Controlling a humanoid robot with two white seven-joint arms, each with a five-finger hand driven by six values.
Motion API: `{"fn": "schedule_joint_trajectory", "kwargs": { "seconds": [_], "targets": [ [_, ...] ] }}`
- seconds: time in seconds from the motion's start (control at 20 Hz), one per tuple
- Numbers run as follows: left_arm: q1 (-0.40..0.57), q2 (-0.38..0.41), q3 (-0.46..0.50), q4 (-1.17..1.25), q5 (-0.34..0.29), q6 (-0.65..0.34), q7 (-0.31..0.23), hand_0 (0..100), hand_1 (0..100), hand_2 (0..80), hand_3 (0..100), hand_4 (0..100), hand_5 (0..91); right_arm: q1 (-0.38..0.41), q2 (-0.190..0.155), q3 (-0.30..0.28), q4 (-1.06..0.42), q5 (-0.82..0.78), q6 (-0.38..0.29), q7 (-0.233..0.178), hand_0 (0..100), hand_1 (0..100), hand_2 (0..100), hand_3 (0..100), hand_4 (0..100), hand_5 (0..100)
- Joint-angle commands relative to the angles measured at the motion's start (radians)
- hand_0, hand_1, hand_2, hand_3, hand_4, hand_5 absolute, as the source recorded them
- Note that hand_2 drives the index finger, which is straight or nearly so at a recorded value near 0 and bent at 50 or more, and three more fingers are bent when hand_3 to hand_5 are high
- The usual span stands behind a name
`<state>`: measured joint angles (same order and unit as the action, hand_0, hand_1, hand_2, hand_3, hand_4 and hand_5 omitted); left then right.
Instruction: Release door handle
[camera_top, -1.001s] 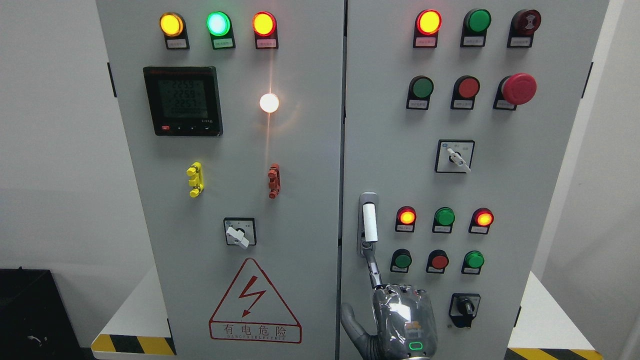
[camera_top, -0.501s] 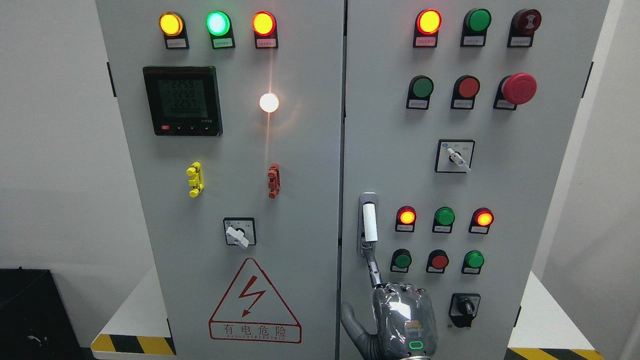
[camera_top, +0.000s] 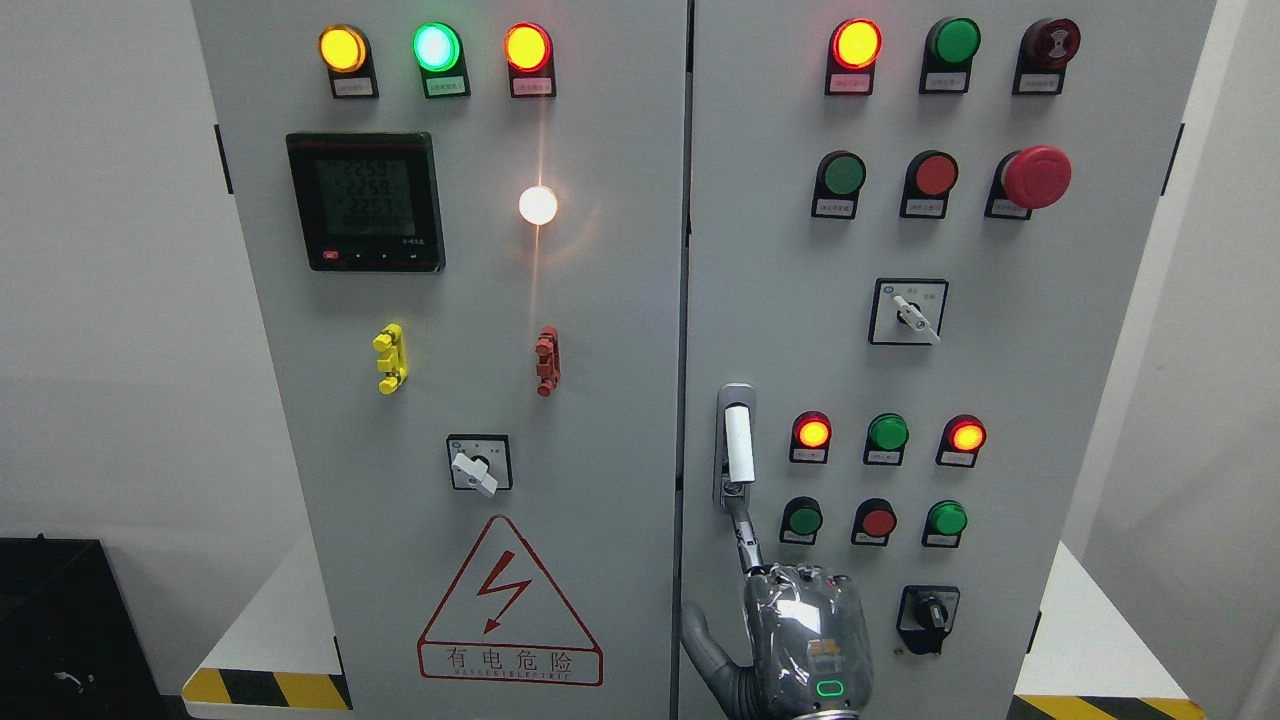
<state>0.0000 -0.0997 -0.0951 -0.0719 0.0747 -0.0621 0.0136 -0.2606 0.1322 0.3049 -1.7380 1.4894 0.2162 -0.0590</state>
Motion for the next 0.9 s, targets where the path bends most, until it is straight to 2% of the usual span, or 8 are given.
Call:
{"fn": "schedule_joint_trajectory", "kwargs": {
  "seconds": [0.0, 0.85],
  "targets": [
    [0.017, 0.0, 0.0, 0.0, -0.001, -0.001, 0.0, 12, 56, 0.0, 0, 0, 0.0, -0.006, 0.0, 0.0, -0.04, 0.0, 0.0, 0.001, 42, 26, 10, 100, 100, 100],
    [0.017, 0.0, 0.0, 0.0, 0.0, -0.001, 0.0, 12, 56, 0.0, 0, 0, 0.0, -0.008, 0.0, 0.002, -0.048, 0.003, -0.001, -0.001, 42, 26, 11, 100, 100, 100]
  ]
}}
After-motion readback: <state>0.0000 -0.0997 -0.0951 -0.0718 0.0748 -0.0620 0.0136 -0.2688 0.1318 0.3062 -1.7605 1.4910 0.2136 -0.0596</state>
